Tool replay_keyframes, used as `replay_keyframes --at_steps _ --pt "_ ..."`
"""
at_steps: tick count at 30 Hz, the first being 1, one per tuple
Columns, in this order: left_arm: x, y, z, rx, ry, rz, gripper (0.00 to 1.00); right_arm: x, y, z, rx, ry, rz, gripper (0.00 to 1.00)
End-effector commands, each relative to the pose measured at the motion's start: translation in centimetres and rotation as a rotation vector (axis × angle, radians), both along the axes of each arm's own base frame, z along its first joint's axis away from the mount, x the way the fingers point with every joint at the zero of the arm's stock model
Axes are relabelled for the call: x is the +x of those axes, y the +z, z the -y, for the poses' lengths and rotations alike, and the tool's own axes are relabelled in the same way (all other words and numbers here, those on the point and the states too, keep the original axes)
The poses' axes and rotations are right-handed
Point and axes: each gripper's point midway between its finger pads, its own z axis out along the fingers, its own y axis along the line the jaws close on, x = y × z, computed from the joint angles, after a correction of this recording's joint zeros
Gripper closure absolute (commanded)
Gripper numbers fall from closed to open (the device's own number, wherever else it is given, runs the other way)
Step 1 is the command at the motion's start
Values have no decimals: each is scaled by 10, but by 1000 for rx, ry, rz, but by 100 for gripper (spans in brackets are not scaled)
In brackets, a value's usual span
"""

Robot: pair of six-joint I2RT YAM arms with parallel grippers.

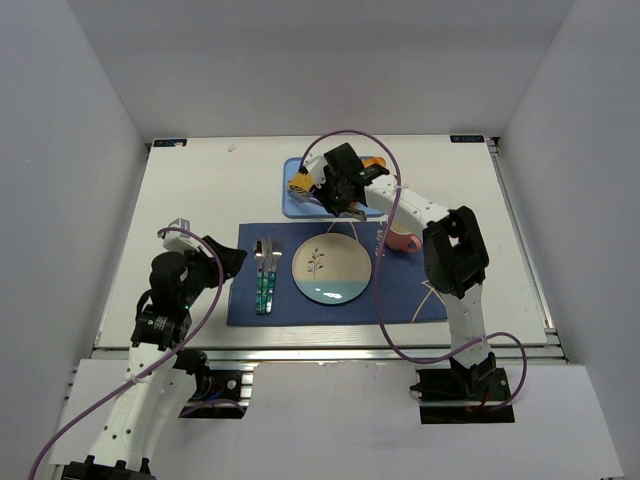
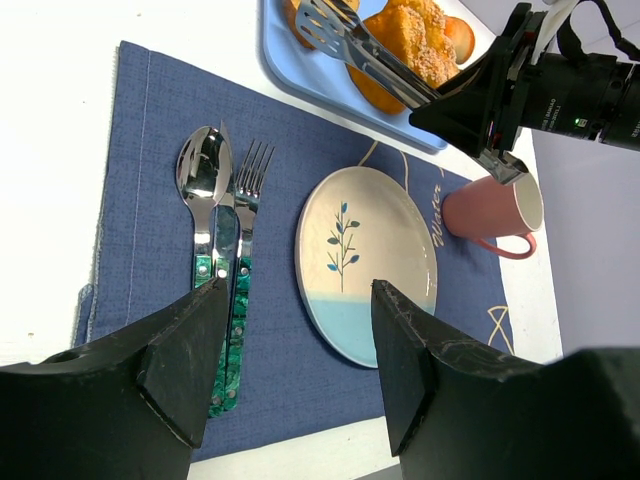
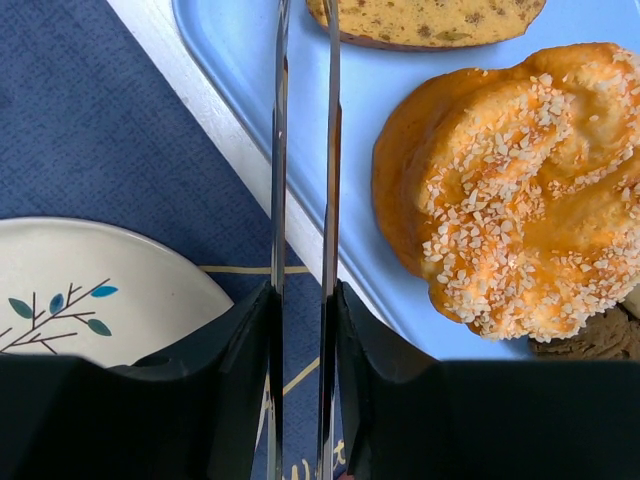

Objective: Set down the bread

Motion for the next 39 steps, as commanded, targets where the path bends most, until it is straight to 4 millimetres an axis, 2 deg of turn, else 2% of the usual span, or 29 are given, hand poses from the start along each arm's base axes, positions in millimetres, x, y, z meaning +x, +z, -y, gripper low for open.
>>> replay_keyframes --at_steps 1,6,15,26,30,39 --pt "1 14 -3 8 9 34 31 8 39 -7 69 0 84 64" --pt "1 15 -3 8 11 36 31 13 45 -7 73 -9 107 62" --pt "0 13 -4 10 13 33 31 16 44 -3 52 -15 126 61" --pt "1 14 -3 8 11 37 31 18 60 -3 69 -12 168 61" --pt "0 14 -3 8 11 37 31 20 56 3 40 -31 181 61" --pt "0 14 -3 9 12 39 31 11 27 12 -28 -22 146 59"
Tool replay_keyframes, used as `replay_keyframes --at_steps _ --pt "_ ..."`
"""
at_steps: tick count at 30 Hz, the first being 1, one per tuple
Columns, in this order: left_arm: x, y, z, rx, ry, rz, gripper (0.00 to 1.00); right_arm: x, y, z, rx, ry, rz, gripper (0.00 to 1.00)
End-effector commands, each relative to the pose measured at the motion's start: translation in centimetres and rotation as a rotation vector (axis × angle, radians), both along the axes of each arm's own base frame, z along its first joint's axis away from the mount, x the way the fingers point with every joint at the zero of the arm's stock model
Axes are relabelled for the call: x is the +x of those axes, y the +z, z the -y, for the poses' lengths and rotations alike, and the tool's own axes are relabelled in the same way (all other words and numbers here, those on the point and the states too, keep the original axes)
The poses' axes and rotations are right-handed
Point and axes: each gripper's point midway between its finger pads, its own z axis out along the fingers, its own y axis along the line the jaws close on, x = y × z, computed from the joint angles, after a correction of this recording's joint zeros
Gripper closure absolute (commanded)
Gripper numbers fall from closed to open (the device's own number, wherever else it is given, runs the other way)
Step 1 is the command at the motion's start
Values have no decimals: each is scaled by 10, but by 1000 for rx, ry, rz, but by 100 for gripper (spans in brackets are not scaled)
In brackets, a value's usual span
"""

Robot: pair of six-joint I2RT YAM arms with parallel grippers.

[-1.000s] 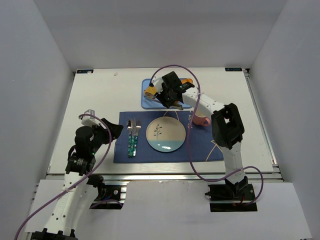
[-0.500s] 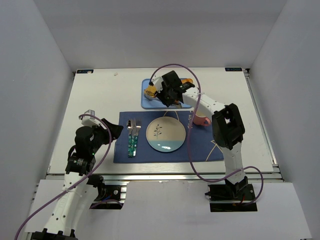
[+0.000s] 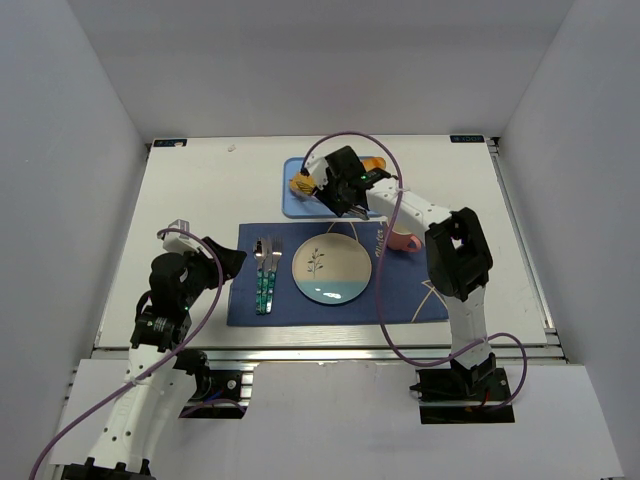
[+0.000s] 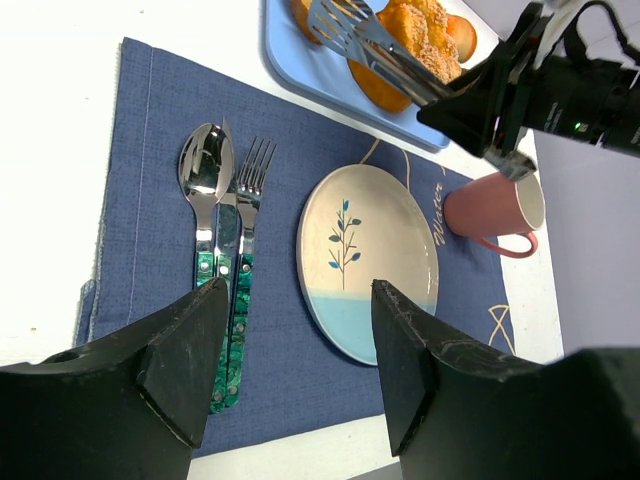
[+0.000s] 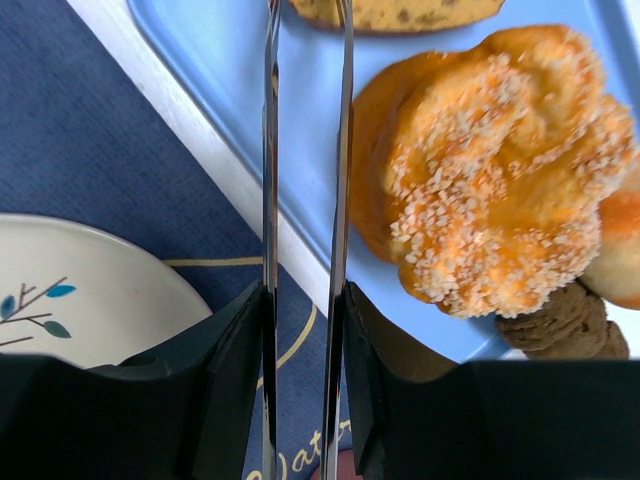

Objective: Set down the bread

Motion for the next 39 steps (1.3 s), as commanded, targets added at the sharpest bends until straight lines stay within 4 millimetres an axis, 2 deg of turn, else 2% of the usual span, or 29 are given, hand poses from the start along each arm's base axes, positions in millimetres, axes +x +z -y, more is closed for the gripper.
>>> replay_keyframes --at_steps 1,8,11,12,16,18,21,26,28,31,32,33,34,35,36,38,39 --pt "2 15 -3 8 11 42 31 3 22 1 8 5 73 59" --pt "2 16 -2 8 8 45 31 -2 13 5 -16 8 68 60" --pt "3 17 -3 9 9 45 31 -2 13 5 -16 8 68 65" --pt "3 17 -3 9 9 45 31 -1 15 4 -12 9 72 70" --pt "3 18 -3 8 11 47 31 -2 19 0 7 22 68 82" --pt "3 19 -2 8 8 50 31 -2 22 -2 15 23 64 84" --pt "3 20 -3 8 9 51 31 -4 33 -5 54 21 63 87" --pt "2 21 -3 10 10 50 31 -11 71 -9 159 24 61 88" --pt "3 21 -3 9 12 53 31 -19 88 -9 203 34 55 89" --pt "3 21 -3 8 12 54 31 -33 101 -4 244 55 38 90" --pt "3 22 -3 7 11 56 31 -41 95 0 242 58 15 90" --pt "3 23 -3 7 9 57 31 -50 105 1 268 79 13 90" --pt "2 22 -3 7 9 56 31 -58 107 3 274 91 6 91" --pt "3 24 -3 7 11 59 31 -71 92 8 261 101 -33 90" --pt "2 24 -3 7 11 59 31 -83 104 10 288 131 -26 90" --pt "2 25 -4 8 14 61 31 -102 99 18 285 164 -45 91" --pt "2 26 -4 8 17 64 31 -120 96 29 283 174 -55 91"
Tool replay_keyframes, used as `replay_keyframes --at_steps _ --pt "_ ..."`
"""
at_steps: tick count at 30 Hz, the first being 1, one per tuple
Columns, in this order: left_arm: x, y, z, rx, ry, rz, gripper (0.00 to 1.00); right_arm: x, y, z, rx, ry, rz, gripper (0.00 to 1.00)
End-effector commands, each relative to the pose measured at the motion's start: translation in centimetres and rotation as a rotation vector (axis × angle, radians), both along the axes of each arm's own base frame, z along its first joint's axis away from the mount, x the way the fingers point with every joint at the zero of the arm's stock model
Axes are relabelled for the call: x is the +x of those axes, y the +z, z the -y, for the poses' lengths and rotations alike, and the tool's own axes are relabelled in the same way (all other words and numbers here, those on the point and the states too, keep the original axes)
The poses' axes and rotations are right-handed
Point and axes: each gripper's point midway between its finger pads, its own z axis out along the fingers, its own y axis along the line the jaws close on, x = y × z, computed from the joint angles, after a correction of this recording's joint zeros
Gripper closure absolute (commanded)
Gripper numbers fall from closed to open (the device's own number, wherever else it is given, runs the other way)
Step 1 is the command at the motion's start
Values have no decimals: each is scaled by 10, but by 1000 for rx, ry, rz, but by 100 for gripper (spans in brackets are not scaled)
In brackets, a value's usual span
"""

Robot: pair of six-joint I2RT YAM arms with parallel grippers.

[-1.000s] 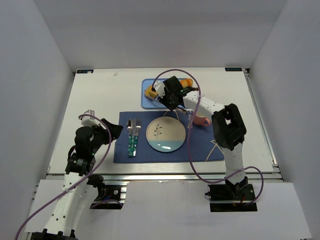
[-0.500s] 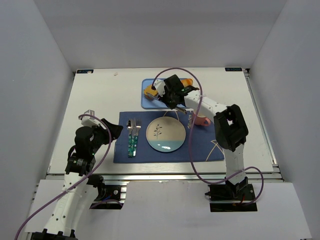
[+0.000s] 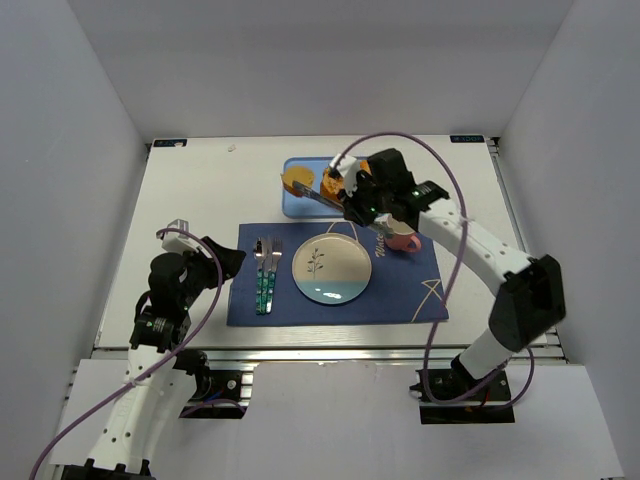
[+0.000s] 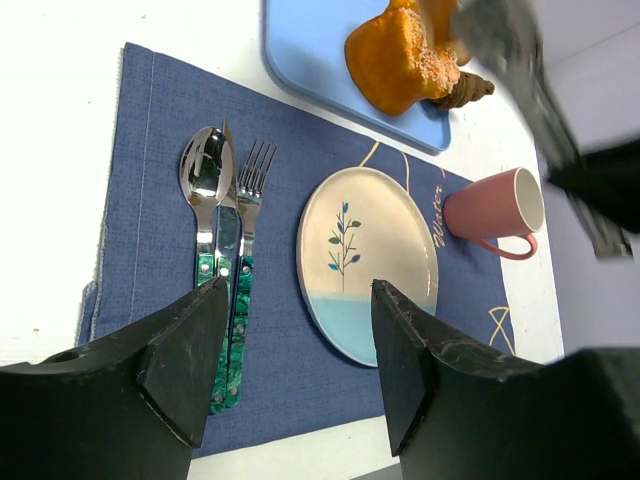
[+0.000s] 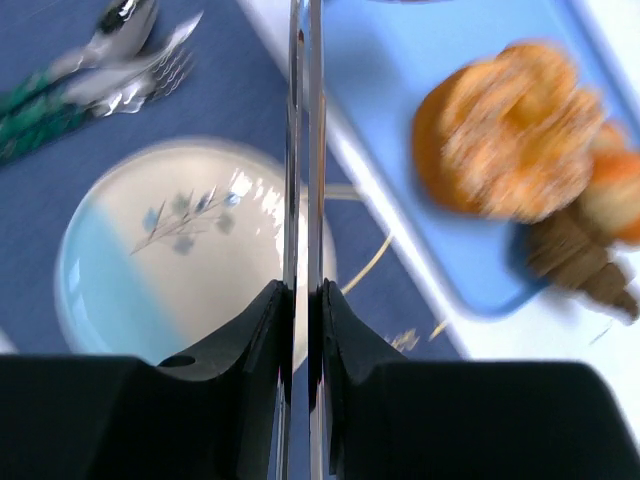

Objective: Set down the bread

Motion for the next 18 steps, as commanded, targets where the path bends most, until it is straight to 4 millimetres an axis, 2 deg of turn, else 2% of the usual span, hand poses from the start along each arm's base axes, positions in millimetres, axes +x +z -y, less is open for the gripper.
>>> replay_keyframes --at_steps 1,2,5,6,7,12,18 --pt "2 24 -3 4 13 61 31 -47 -3 14 29 85 -46 90" --pt "1 24 -3 2 12 62 31 -64 -10 26 11 96 -47 90" --pt "0 24 -2 -9 9 65 31 -86 -23 46 -25 112 -36 91" --pt "0 23 -1 -13 7 64 31 -94 -18 55 -23 108 -11 90" --pt "0 22 0 -17 3 63 31 -106 -36 64 -48 109 -40 90" --pt "-1 22 3 -33 -8 63 31 -124 -56 86 -95 87 -42 89" --pt "-4 26 1 -34 -3 69 31 -135 -70 89 -112 117 -84 84"
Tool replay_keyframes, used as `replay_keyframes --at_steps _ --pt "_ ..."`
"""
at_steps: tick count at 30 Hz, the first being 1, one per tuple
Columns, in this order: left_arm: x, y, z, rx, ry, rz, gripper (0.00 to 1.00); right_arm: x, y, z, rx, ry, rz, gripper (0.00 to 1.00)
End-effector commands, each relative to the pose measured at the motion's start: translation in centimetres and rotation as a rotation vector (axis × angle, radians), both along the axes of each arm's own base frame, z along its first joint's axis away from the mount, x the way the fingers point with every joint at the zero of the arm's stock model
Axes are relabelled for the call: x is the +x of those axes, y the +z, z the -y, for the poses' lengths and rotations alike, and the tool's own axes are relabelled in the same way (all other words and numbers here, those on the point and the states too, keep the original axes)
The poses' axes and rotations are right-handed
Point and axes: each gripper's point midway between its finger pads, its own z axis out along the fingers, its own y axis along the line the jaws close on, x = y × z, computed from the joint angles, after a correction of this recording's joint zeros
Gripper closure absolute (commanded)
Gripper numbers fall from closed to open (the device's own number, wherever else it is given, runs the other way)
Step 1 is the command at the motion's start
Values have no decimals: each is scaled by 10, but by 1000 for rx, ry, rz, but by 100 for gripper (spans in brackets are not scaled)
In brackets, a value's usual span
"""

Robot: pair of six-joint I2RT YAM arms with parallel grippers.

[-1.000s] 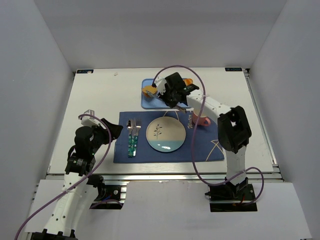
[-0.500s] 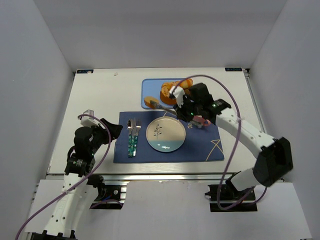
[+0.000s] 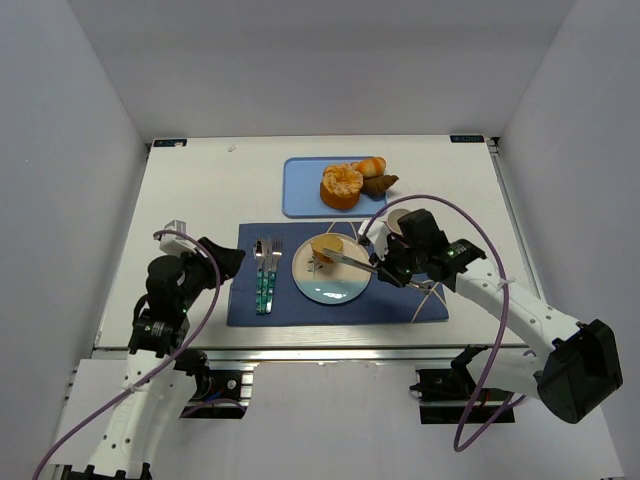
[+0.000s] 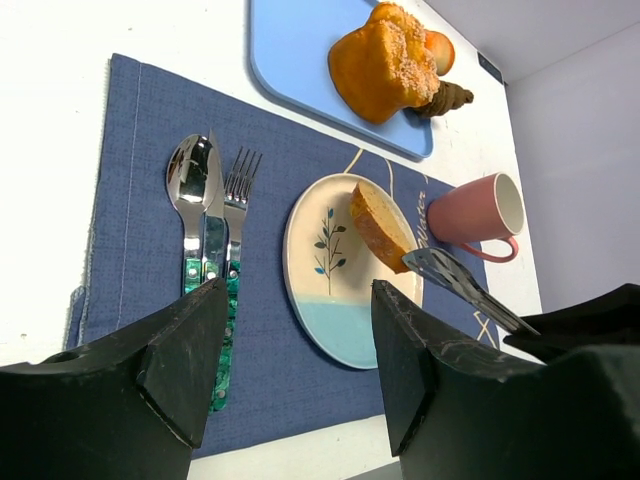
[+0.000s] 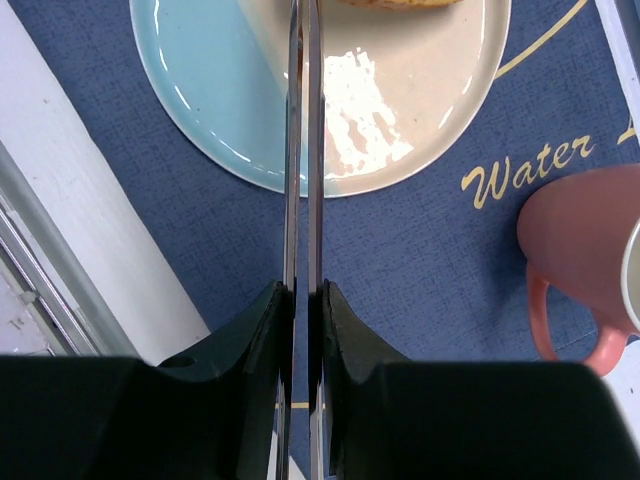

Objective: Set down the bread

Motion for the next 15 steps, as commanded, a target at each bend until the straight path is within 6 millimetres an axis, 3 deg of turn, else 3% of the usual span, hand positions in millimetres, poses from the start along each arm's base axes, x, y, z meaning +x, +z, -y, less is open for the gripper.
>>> replay_keyframes --at_steps 1,4,7,9,15 --pt "-2 17 0 -12 0 35 31 0 3 -2 9 33 24 84" --pt "-5 18 -2 -13 9 42 31 -7 -3 0 2 47 1 81" --pt "-8 18 -3 -19 16 46 31 -12 -7 1 -3 60 -20 63" --pt "-8 19 -3 -20 14 48 31 -16 -5 1 4 73 -27 57" --pt "-7 19 -2 -20 11 48 31 -19 7 -3 38 83 -27 55"
